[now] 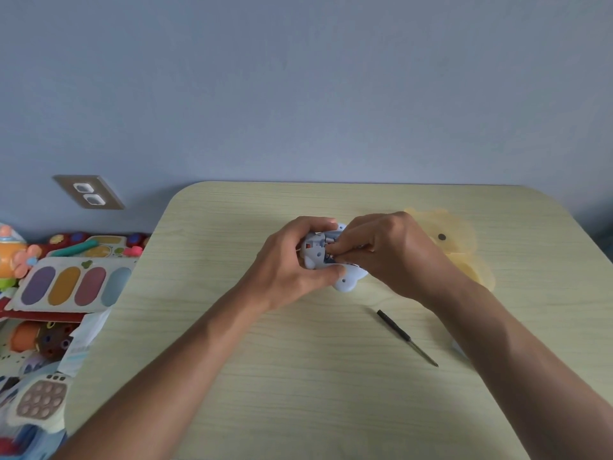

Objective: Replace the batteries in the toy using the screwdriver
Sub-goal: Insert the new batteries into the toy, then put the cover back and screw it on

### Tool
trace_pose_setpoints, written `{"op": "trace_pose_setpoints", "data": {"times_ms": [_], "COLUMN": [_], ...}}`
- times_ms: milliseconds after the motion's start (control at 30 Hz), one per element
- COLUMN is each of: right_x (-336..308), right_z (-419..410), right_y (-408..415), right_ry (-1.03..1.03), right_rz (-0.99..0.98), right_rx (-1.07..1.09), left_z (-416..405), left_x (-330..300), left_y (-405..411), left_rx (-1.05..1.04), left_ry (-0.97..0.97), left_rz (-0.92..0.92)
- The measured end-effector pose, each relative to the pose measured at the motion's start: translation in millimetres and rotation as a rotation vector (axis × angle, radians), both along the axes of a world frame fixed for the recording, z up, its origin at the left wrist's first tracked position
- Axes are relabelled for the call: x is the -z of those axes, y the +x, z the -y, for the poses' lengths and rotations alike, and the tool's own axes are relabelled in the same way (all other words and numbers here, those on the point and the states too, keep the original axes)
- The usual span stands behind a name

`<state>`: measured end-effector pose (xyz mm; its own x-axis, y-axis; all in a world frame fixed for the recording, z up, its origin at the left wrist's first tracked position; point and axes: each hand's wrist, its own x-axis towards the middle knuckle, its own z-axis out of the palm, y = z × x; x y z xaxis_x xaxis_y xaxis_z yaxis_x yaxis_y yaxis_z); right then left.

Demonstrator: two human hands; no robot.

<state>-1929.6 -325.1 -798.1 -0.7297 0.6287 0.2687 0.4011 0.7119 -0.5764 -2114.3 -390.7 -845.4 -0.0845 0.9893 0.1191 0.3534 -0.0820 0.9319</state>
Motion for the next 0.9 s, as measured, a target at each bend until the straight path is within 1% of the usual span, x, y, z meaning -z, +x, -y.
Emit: {"op": "trace_pose_setpoints", "data": {"times_ms": [200, 333, 433, 500, 567, 633, 733, 833, 900], "right_x": [0, 2, 3, 1, -2, -7, -16, -24, -28], "right_z": [1, 0, 1, 4, 6, 7, 13, 22, 28], "right_y": [1, -3, -3, 1, 11, 28, 64, 100, 122], "right_ry": [0.038, 0.146, 0.159, 0.133, 0.069, 0.015, -0.074, -0.095, -0.112], "right_rz": [0.047, 0.09, 0.092, 0.082, 0.024, -0.017, -0.025, 0.054, 0.176], "right_rx": [-0.009, -0.033, -0.034, -0.029, 0.006, 0.073, 0.184, 0.223, 0.231], "left_z": [-1, -1, -1, 0, 0, 0, -1, 0, -1], "left_x": [1, 2, 3, 2, 2, 3, 3, 3, 2], "left_y": [0, -1, -1, -1, -1, -2, -2, -3, -2], "left_rx": [0.022, 0.014, 0.014, 0.019, 0.021, 0.024, 0.034, 0.041, 0.047], "left_ry": [0.001, 0.005, 0.011, 0.013, 0.009, 0.006, 0.004, 0.002, 0.003], "left_rz": [0.007, 0.012, 0.011, 0.02, 0.025, 0.021, 0.011, 0.002, 0.005]}}
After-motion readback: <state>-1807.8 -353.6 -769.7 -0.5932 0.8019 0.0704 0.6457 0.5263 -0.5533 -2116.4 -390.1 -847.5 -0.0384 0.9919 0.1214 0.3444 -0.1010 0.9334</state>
